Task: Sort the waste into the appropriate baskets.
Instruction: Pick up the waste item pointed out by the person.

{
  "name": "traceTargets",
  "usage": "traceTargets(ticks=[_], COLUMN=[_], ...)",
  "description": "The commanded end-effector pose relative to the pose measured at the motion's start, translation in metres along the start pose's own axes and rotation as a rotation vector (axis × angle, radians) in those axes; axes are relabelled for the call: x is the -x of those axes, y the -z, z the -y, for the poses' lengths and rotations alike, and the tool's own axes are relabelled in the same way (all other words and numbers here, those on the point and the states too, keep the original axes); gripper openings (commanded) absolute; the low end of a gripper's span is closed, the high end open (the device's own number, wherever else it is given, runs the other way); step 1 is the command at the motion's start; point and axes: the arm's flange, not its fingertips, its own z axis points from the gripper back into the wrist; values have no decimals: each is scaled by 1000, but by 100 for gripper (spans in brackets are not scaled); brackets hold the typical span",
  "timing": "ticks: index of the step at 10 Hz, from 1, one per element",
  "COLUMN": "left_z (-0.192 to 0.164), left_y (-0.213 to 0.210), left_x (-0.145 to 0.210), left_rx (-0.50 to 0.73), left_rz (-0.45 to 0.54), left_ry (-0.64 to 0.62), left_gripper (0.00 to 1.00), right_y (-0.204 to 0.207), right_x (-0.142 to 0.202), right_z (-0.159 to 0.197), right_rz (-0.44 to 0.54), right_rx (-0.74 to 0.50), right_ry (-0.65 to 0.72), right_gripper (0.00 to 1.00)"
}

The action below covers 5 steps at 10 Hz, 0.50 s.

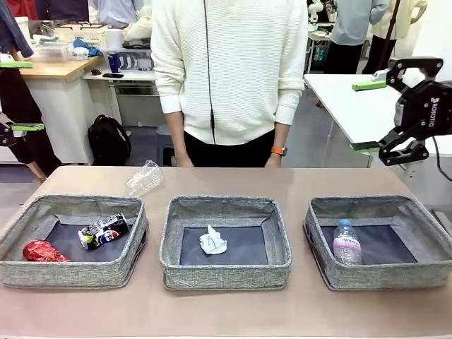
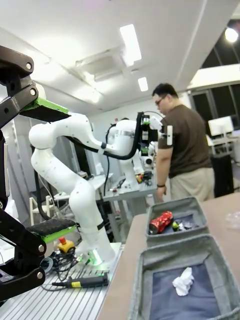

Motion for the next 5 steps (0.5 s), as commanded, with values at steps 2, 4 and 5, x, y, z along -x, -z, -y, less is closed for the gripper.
traceTargets(ticks=[2,4,5], left_z=[2,2,2], left_y=[1,1,1], left_x=[1,1,1], left_rx=[17,17,17], left_rz=[-6,-6,-6], left_ry=[21,21,21], left_gripper=[100,100,100], right_y=[3,3,3], right_x=[-2,-2,-2], right_z=[-2,-2,-2], right_rz=[-6,-6,-6], right_rx=[-28,-28,-28], right_ry=[-22,-22,-22], right_gripper=[100,100,100])
